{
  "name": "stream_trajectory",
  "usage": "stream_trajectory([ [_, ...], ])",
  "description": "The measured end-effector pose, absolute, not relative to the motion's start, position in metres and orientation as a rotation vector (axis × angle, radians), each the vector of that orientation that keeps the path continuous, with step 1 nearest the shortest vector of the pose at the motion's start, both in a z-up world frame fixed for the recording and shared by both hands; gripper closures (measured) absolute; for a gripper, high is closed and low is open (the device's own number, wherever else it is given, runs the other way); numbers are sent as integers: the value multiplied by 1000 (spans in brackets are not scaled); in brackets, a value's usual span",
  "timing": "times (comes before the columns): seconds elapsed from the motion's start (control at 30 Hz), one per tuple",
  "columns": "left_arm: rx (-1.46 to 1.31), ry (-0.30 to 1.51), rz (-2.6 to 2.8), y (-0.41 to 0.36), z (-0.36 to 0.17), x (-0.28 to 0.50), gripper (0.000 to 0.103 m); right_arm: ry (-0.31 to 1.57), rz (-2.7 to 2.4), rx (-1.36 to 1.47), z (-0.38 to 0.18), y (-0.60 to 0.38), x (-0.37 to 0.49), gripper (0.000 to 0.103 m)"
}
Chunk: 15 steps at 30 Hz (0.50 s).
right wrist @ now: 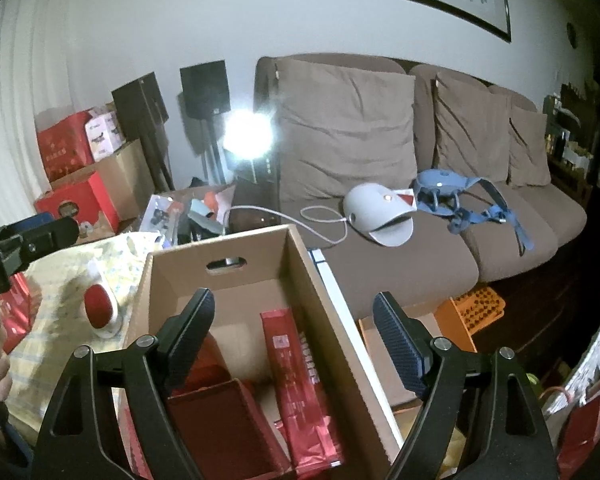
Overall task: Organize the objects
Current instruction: 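Raise both open tools out of the box and back over the table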
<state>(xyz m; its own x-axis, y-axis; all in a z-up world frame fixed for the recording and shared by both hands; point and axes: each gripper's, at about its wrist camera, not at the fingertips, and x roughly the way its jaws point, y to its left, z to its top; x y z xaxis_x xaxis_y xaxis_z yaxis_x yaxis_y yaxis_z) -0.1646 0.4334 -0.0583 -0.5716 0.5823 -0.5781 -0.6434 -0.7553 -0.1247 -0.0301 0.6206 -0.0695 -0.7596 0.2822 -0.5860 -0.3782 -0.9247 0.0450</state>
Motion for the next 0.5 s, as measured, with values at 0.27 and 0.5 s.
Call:
stream_trajectory([
  [0.27, -765, 105, 2324, 420, -55, -162, 13, 197, 2674, -770, -47, 611, -18, 18],
  [0.5, -793, 76, 2319, 408, -58, -165, 13, 217, 2706, -712, -37, 598, -15, 18],
])
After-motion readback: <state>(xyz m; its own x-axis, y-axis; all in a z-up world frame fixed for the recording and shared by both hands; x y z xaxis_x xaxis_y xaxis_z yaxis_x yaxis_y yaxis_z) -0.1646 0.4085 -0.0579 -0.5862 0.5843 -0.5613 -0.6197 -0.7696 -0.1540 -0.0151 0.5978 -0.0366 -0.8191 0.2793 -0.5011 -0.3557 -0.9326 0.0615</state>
